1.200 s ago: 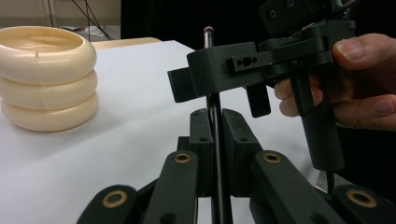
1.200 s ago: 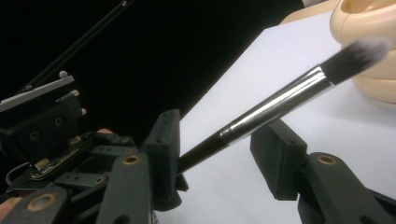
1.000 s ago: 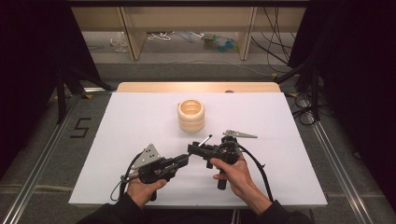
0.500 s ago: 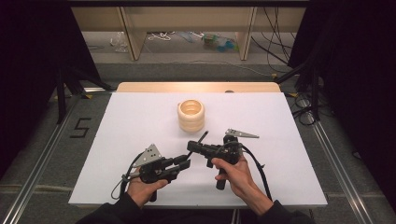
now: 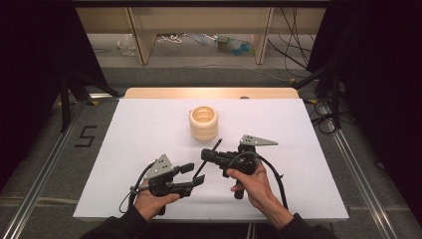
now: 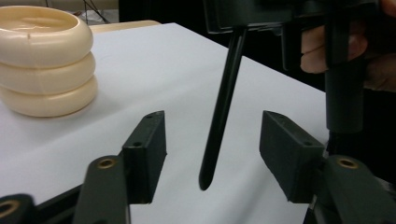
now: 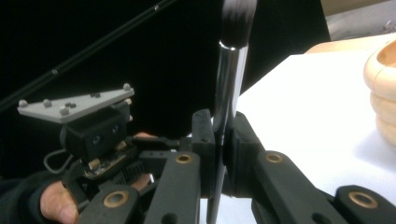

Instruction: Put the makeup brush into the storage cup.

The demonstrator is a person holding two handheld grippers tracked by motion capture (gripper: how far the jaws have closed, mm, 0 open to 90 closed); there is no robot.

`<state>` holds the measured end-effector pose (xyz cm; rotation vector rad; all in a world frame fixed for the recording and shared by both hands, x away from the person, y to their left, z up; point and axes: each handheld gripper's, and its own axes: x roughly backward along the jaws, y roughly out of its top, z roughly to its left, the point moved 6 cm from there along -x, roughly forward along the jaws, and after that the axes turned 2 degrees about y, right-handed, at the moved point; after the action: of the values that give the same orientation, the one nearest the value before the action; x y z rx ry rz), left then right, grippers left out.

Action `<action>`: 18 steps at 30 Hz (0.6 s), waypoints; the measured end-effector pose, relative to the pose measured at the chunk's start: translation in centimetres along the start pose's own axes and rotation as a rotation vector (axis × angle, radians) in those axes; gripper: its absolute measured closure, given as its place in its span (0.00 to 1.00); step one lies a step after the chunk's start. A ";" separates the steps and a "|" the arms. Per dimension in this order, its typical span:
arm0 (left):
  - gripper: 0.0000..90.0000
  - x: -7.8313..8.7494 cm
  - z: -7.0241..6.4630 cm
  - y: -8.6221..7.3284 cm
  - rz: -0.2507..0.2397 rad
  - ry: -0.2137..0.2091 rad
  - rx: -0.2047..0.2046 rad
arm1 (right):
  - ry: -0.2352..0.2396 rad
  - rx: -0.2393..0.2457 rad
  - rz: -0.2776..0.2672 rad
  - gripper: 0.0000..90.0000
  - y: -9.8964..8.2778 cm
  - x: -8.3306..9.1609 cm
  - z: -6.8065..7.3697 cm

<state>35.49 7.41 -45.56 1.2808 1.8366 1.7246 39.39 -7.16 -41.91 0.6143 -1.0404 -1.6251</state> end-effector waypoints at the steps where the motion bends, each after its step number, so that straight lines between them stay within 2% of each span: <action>1: 0.41 0.1 0.1 0.0 0.003 0.002 -0.009 | -0.009 0.008 0.013 0.93 0.0 0.1 0.1; 3: 0.38 0.2 0.3 -0.1 0.007 0.016 -0.015 | -0.016 0.027 0.025 0.93 0.1 0.2 0.1; 5: 0.36 0.4 0.4 -0.2 0.017 0.029 -0.039 | -0.033 0.049 0.032 0.93 0.3 0.2 0.0; 9: 0.33 0.7 0.4 -0.3 0.024 0.030 -0.061 | -0.055 0.079 0.040 0.93 0.5 0.5 -0.2; 11: 0.31 0.9 0.4 -0.6 0.035 0.035 -0.112 | -0.073 0.102 0.045 0.93 0.7 0.7 -0.5; 18: 0.29 1.5 0.6 -1.0 0.047 0.048 -0.111 | -0.103 0.147 0.052 0.93 1.5 1.0 -0.7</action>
<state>34.75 9.03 -46.12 1.2589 1.7229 1.8690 40.38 -8.41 -40.87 0.6011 -1.2501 -1.5579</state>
